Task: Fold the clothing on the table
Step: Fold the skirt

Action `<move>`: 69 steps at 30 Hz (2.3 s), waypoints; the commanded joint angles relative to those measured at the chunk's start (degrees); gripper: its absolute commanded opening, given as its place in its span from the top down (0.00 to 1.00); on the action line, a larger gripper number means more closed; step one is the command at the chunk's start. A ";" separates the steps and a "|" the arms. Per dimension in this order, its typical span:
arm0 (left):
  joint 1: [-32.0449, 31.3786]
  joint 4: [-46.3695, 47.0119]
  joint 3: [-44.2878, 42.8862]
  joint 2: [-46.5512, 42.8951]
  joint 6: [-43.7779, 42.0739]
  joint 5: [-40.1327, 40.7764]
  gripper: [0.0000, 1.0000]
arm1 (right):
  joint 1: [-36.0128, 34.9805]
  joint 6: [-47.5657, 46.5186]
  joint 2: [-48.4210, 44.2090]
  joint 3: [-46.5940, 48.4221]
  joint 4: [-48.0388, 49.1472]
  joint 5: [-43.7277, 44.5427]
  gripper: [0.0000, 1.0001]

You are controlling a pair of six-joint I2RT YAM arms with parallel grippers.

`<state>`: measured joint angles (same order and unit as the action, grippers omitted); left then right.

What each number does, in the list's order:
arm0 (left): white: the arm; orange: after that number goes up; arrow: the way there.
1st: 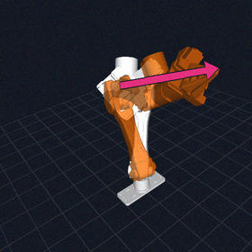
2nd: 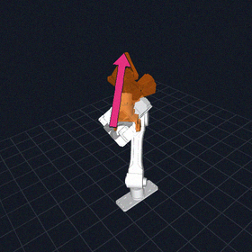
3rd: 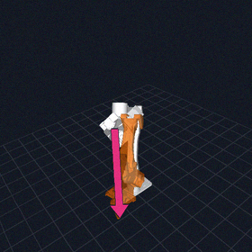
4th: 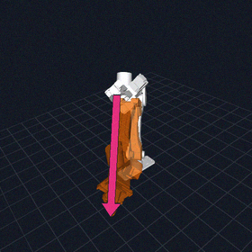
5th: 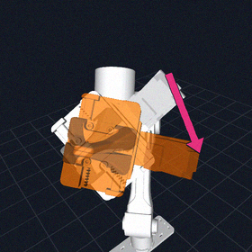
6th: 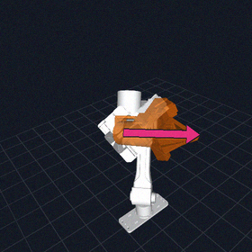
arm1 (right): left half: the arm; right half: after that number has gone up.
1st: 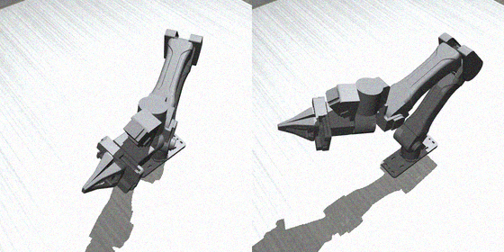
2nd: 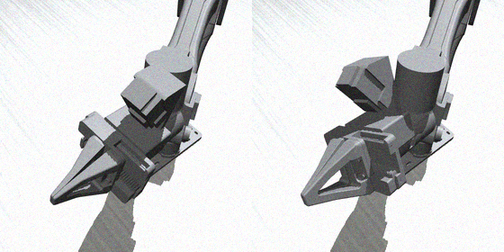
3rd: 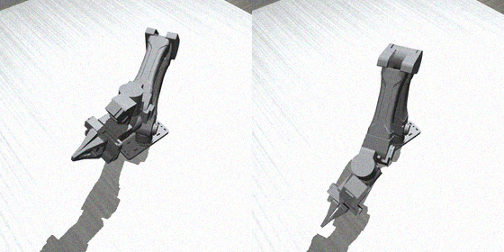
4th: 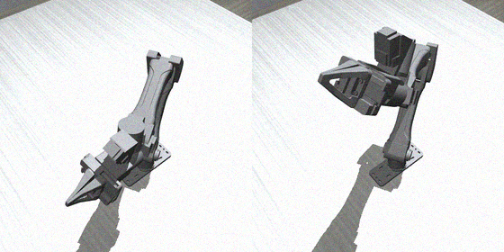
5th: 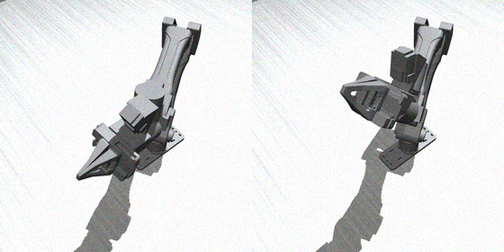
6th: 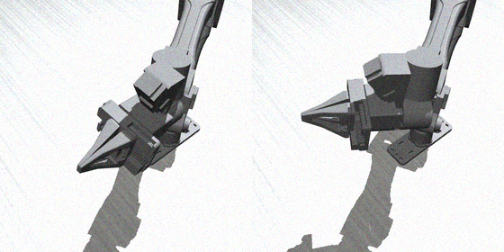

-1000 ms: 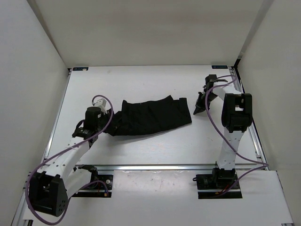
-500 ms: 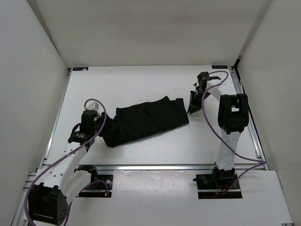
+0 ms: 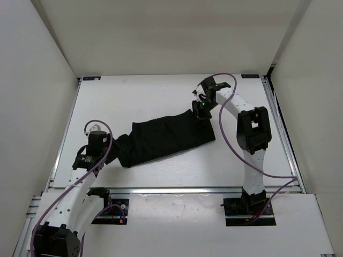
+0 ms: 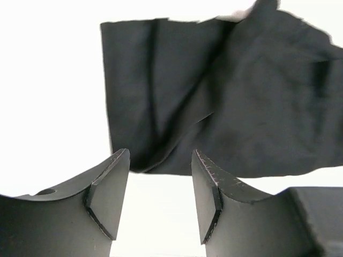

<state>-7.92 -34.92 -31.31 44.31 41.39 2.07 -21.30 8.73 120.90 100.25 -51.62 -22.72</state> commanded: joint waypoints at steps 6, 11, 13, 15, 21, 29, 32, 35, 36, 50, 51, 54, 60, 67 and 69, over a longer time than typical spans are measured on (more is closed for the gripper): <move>-1.22 -9.12 3.53 -3.09 6.25 3.75 0.35 | 3.89 -0.03 8.63 3.63 -1.29 -3.03 0.77; -2.97 -5.61 7.22 -3.97 8.44 2.07 0.28 | 5.04 0.23 10.59 3.64 -1.47 -3.12 0.80; -3.24 -2.28 8.98 -3.88 8.54 -0.21 0.22 | 5.21 0.06 10.06 2.15 -1.12 -2.86 0.81; -2.89 0.27 10.56 -2.83 8.71 -2.06 0.19 | 5.48 -0.03 9.18 1.01 -0.59 -3.03 0.81; 0.01 9.33 15.04 -4.93 9.50 -5.40 0.14 | 5.57 -0.29 6.36 -0.75 -0.33 -3.56 0.82; -0.42 19.07 19.88 -1.17 11.78 -7.59 0.12 | 6.27 -0.38 4.43 -2.86 -0.24 -4.53 0.82; -1.22 23.13 19.80 3.14 12.14 -9.36 0.13 | 7.32 -0.38 3.64 -3.48 -0.07 -4.52 0.82; -2.18 26.03 19.71 7.88 11.44 -10.50 0.13 | 8.29 -0.21 2.67 -4.35 0.37 -4.61 0.82; -2.36 27.78 19.53 8.59 11.35 -11.02 0.12 | 8.64 -0.21 1.80 -5.14 0.64 -4.53 0.82; -11.23 40.90 8.21 31.35 8.89 -15.95 0.86 | 10.05 -0.29 -0.57 -7.43 1.17 -4.00 0.82; -11.06 40.20 7.24 31.71 8.45 -14.91 0.99 | 10.22 0.23 -0.93 -7.35 0.99 -3.56 0.82; -9.40 37.65 5.57 29.88 6.87 -13.23 1.00 | 10.58 -0.12 -1.81 -8.31 1.34 -2.86 0.82; -2.37 29.74 1.35 24.77 2.48 -12.88 1.00 | 13.04 0.84 -2.96 -7.79 0.82 3.46 0.82; -0.69 24.90 -0.94 24.23 0.10 -13.75 1.00 | 13.04 0.93 0.91 -3.13 -2.00 10.95 0.81; -0.69 24.37 -2.43 25.29 -0.34 -15.41 1.00 | 12.43 0.93 1.53 -4.18 -1.12 10.86 0.81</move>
<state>-8.95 -8.19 -30.57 69.43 42.92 -11.66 -7.94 9.10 120.51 95.07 -51.68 -14.20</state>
